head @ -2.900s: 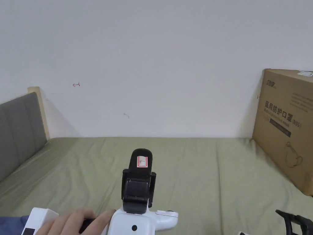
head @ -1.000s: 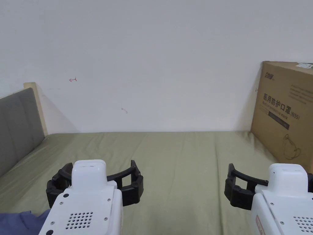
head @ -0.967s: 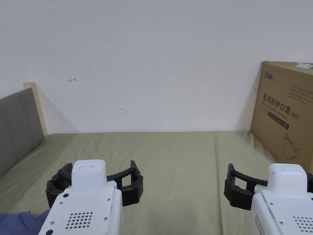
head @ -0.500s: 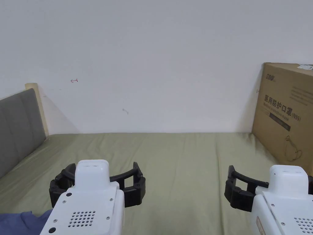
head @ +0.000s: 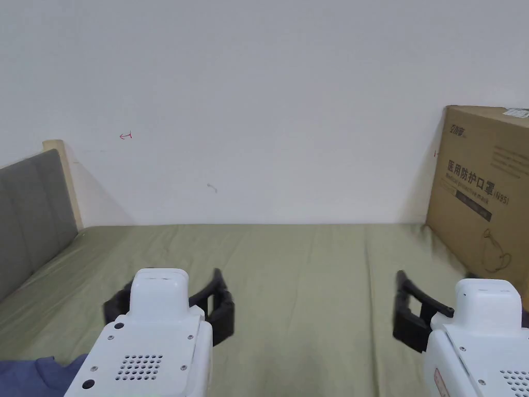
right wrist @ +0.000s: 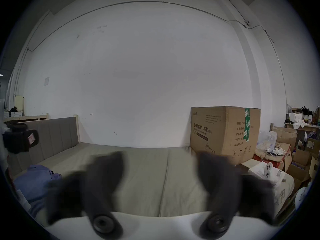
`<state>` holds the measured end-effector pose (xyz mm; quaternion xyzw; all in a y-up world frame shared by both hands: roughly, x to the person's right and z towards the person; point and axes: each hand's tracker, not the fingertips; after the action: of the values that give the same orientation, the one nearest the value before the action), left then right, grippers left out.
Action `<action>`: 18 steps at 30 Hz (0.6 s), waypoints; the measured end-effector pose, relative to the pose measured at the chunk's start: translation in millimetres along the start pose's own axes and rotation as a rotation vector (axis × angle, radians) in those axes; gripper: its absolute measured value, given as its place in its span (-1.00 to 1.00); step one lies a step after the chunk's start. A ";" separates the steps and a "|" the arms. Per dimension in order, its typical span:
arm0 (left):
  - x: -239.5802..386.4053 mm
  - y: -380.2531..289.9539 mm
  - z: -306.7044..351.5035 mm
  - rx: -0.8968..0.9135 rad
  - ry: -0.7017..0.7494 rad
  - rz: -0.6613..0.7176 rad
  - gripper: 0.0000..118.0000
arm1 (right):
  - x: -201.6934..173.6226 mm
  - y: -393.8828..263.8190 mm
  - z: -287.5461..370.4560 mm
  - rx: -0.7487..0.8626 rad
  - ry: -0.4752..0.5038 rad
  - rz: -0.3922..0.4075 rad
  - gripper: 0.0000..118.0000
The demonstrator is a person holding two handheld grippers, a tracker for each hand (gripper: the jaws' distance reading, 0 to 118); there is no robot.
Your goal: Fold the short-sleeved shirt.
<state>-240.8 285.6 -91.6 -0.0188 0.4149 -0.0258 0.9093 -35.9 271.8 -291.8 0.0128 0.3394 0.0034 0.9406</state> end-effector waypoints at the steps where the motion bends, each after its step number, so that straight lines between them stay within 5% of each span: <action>1: 1.4 0.3 -0.6 -0.005 0.002 -0.016 -0.54 | -3.7 0.1 -1.0 -0.013 -0.012 0.028 -0.65; 2: 2.8 0.0 -3.0 -0.022 0.022 -0.046 -1.00 | -5.9 0.4 -4.5 -0.037 -0.032 0.057 -1.00; 5: 3.0 -4.7 -5.2 -0.015 0.031 -0.059 -1.00 | 1.3 -2.2 -5.5 -0.052 0.048 -0.008 -1.00; 13: -10.7 -13.3 -11.6 -0.090 0.018 0.038 -1.00 | 6.9 -4.9 -7.3 -0.072 0.022 -0.022 -1.00; 18: -69.4 -25.0 11.9 -0.140 0.140 0.035 -1.00 | -38.2 -13.7 -25.2 -0.161 0.127 -0.053 -1.00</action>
<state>-278.0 265.1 -30.1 -0.0732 0.4786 0.0178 0.8748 -81.4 258.1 -287.1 -0.0722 0.3974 0.0066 0.9148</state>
